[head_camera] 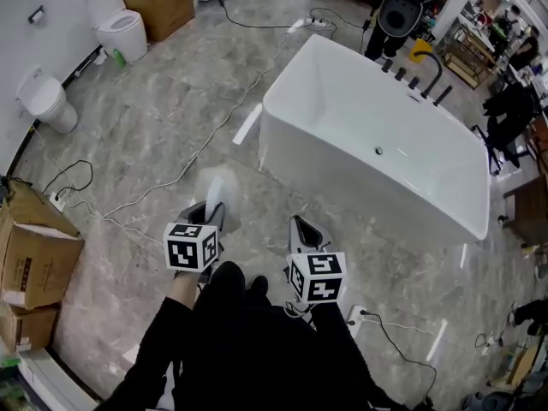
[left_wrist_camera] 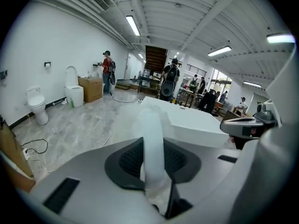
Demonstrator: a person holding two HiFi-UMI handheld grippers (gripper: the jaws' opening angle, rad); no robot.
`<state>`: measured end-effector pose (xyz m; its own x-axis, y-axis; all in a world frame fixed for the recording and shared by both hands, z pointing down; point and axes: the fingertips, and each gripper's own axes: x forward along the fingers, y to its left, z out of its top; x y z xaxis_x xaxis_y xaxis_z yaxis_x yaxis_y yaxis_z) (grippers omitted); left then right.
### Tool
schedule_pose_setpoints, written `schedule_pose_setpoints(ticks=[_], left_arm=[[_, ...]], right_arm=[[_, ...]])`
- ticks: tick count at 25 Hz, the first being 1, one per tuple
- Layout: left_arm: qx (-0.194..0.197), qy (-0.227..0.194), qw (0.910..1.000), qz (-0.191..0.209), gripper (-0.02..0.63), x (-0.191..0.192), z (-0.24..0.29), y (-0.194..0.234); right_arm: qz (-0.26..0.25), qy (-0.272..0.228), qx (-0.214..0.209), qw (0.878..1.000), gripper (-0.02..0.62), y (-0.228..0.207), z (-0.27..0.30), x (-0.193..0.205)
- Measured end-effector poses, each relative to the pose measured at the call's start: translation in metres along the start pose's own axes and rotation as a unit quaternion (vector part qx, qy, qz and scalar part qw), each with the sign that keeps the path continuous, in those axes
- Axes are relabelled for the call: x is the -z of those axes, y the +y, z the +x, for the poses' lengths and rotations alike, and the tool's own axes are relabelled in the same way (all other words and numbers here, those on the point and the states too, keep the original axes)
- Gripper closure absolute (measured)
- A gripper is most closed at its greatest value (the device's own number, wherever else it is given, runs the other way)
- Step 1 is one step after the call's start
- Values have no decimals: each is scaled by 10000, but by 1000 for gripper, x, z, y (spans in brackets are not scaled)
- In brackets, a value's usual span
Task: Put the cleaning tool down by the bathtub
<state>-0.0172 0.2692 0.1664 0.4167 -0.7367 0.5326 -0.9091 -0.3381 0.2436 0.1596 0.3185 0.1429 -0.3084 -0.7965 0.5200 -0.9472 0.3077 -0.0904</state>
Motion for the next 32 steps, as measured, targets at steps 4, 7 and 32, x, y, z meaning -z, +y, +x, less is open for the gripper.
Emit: schedule_pose_setpoints(ticks=[4, 7, 32], left_arm=[[-36, -75, 10000, 17, 511, -13, 9, 5], [-56, -48, 10000, -8, 511, -18, 17, 9], [578, 530, 9969, 65, 511, -134, 187, 204]], right_arm=[[31, -29, 55, 10000, 595, -6, 5, -6], [99, 3, 96, 9999, 595, -12, 11, -10], [275, 461, 718, 9960, 595, 15, 257, -118]])
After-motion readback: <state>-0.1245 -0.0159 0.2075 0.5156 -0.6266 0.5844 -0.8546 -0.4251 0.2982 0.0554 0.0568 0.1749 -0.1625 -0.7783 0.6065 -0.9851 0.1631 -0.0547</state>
